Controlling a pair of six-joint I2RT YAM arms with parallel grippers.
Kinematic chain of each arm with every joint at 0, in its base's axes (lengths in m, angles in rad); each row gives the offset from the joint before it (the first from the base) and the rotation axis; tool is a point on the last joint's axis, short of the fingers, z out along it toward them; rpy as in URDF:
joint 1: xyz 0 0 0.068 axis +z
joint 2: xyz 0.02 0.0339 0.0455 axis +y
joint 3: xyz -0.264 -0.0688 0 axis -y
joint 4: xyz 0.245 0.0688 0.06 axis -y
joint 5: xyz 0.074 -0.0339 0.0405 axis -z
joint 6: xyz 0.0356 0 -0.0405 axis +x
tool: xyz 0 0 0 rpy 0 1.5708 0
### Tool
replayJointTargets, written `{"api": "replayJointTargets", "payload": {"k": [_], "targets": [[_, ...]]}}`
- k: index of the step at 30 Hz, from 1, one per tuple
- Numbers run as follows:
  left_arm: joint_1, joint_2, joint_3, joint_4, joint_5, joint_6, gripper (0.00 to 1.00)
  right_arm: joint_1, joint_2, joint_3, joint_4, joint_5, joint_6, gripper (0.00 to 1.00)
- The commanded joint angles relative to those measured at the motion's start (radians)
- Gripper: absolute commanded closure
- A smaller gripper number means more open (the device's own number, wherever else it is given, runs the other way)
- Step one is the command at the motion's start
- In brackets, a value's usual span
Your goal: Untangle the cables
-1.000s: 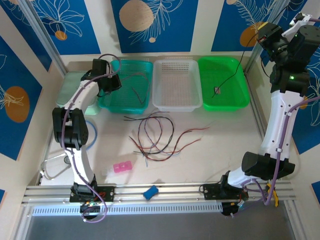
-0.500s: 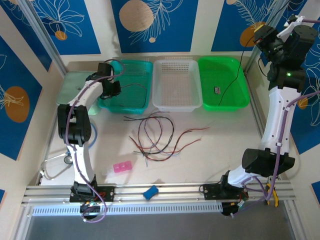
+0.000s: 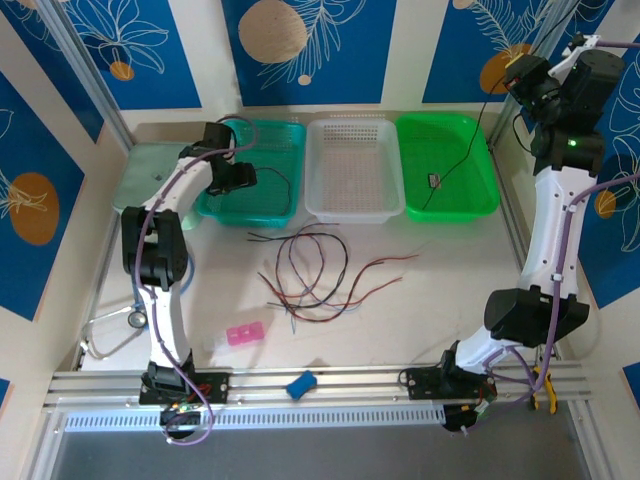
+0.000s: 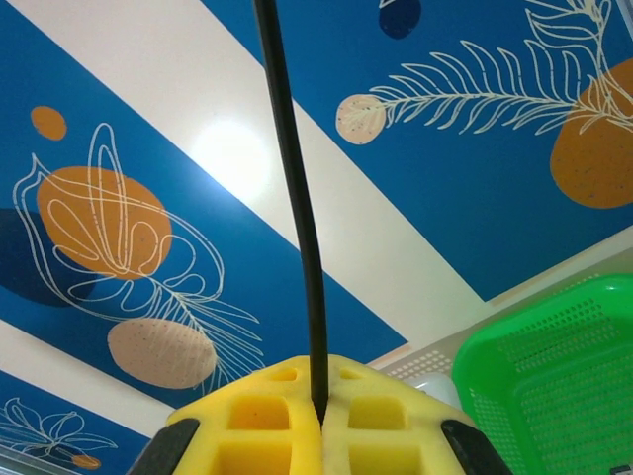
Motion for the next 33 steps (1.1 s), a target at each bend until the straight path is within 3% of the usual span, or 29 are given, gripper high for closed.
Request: {"api": "replayJointTargets", "payload": {"k": [1,5,12,19,27,30,33], "targets": [[-0.007,-0.059,0.085,-0.050,-0.047,0.055,0.25,0.014,0.024,-0.018,-0.009,0.033,-0.030,1.00],[-0.006,-0.081,0.141,-0.085,-0.056,0.071,0.16,0.017,0.051,-0.012,-0.009,0.031,-0.029,1.00],[-0.013,-0.134,0.152,-0.086,-0.034,0.060,0.13,0.034,0.077,-0.015,-0.039,0.040,-0.054,1.00],[-0.017,-0.198,0.137,-0.141,-0.012,0.087,0.13,0.104,0.020,-0.194,0.014,0.199,-0.123,1.00],[-0.017,-0.346,-0.028,-0.121,0.028,0.065,0.13,0.156,0.057,-0.265,-0.048,0.255,-0.121,1.00],[-0.016,-0.417,-0.148,-0.030,0.040,0.055,0.13,0.191,0.058,-0.348,-0.053,0.258,-0.102,1.00],[-0.015,-0.448,-0.190,-0.043,0.041,0.062,0.13,0.203,0.076,-0.414,-0.027,0.253,-0.100,1.00]]}}
